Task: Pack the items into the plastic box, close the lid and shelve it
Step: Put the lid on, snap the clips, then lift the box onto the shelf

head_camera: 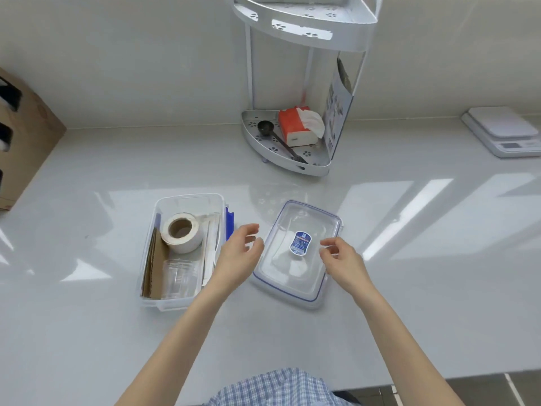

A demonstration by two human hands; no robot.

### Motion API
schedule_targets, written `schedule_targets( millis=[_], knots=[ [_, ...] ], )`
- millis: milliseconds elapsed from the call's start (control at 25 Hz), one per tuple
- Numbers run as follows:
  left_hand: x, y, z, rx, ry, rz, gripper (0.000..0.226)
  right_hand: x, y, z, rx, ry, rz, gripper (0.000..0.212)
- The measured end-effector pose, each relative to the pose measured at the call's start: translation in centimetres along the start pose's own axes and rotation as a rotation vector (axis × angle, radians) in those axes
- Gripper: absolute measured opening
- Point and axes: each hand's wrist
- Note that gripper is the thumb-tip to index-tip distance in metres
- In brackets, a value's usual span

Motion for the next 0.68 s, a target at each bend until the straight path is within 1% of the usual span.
schedule_targets(
  millis=[200,240,280,320,360,400,480,600,680],
  knots=[
    [-0.8,3.2,-1.2,0.178,-0.064,-0.256,0.054,-1.6,-1.3,-0.8,0.018,0.098,0.117,0.038],
    [-0.8,3.5,-1.4,0.204,-0.096,-0.286,0.056,-1.7,-1.3,-0.9,0.028,0.114,0.127,0.037],
    [-0.8,3.8,-1.5,0.226,-0.134,-0.299,0.058,-1.9,-1.2,-1.0,0.035,0.115,0.129,0.03],
    [-0.8,3.9,-1.5,0.242,-0.174,-0.293,0.06,-1.9,-1.1,-1.0,0.033,0.12,0.14,0.018],
    [-0.8,4.0,-1.4,0.25,-0.208,-0.276,0.061,-2.0,-0.9,-1.2,0.023,0.118,0.152,0.019],
    [-0.7,4.1,-1.4,0.257,-0.228,-0.259,0.061,-2.0,-0.8,-1.3,0.005,0.123,0.159,0.03],
    [-0.7,4.1,-1.4,0.266,-0.23,-0.235,0.059,-2.0,-0.5,-1.5,-0.022,0.114,0.175,0.039],
    [-0.7,3.9,-1.1,0.262,-0.23,-0.131,0.057,-2.0,0.0,-1.4,-0.064,0.083,0.146,0.039],
    [-0.8,3.9,-0.7,0.233,-0.215,-0.072,0.056,-1.9,0.3,-1.1,-0.104,0.06,0.122,0.032]
  ],
)
Point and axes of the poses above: each hand's wrist, its own z-axis away from the middle knuckle, its own y-axis out of the palm, x = y × z, and after that the axes turned 13 degrees about -z, right-handed
